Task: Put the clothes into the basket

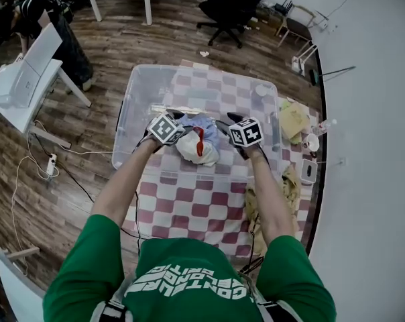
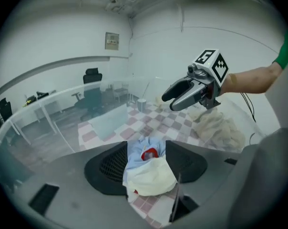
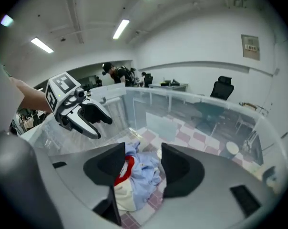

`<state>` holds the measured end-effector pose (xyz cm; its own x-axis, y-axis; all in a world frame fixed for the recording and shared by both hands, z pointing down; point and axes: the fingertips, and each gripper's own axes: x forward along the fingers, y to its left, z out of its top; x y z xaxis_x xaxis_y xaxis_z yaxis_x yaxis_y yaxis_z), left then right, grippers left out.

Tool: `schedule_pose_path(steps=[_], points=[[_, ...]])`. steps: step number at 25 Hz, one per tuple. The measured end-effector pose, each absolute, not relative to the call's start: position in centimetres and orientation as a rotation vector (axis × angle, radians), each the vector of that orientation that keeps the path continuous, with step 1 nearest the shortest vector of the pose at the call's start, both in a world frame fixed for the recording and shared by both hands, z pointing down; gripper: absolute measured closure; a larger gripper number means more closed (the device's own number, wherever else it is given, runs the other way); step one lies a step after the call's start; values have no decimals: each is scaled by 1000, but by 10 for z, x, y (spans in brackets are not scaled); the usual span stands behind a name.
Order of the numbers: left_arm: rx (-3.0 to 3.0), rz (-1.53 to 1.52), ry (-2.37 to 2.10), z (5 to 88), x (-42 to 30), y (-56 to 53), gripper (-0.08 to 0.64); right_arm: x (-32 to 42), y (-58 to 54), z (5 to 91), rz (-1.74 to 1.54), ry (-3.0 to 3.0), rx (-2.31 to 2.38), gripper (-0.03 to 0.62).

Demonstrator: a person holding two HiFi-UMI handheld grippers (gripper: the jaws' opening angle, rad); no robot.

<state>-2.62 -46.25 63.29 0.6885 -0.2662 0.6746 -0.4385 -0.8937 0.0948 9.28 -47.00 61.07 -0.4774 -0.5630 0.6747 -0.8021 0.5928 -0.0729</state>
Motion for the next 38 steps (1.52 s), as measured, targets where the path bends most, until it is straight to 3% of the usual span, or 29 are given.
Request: schedule_pose_path(steps=[4,10,14,23,38], points=[[2728,755,-655,570,-17,-452,380,89,-452,542,359,-2298,1161,487],[2808,426,-751,483,-4,-414,524,77,-401,465,233,-2456,1218,584],[2857,266,-741,444,7,-372,555,73,-356,434,164,-2538,1218,584],[2898,48,-743,399,13,-280,555,82,-265,404,109,-2604,1273,584],[2821,48,-822,433,-10,-193,555,115,-148,443,217,-2583,1342,584]])
